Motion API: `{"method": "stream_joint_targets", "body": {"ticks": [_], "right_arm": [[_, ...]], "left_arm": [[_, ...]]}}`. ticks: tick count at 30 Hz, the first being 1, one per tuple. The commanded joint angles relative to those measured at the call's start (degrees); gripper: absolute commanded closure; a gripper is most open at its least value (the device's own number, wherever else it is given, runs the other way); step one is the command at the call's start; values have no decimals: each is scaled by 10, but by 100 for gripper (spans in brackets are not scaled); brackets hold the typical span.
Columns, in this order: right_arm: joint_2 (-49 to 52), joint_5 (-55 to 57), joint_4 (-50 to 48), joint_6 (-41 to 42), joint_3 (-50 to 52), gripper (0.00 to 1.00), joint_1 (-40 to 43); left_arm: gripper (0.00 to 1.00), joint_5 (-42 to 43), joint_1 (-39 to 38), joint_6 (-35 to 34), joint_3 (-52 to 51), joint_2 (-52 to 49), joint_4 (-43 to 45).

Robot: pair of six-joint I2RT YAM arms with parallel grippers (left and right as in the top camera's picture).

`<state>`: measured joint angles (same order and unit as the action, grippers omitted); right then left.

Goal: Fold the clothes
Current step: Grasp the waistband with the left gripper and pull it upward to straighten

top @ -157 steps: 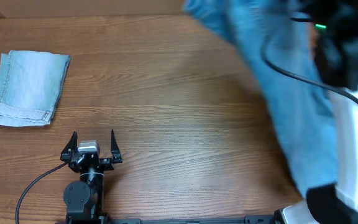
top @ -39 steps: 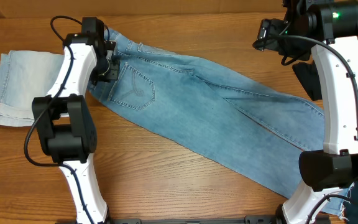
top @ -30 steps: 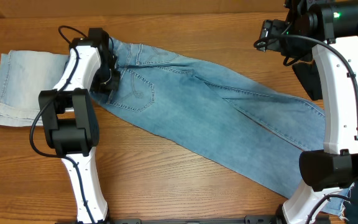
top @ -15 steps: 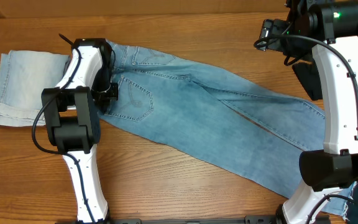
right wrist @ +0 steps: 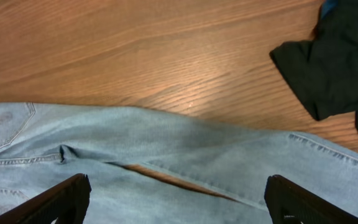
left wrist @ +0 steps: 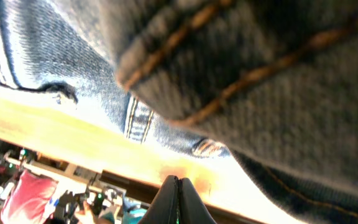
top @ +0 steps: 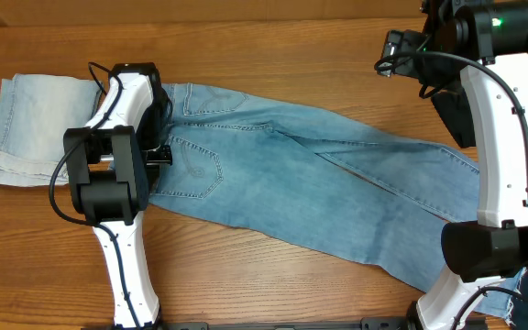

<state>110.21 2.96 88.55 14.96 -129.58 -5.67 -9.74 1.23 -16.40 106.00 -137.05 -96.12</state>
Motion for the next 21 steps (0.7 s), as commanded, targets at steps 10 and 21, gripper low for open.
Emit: {"method": "stream_joint_targets", "body": {"ticks": [10,21], "right_arm": [[5,-31,-9,23,93,6,2],[6,-31,-19,29,96,6,2]], "left_arm": [[96,5,-2,-10,68,39,-8],[38,92,-3,23,298,143,23]]}}
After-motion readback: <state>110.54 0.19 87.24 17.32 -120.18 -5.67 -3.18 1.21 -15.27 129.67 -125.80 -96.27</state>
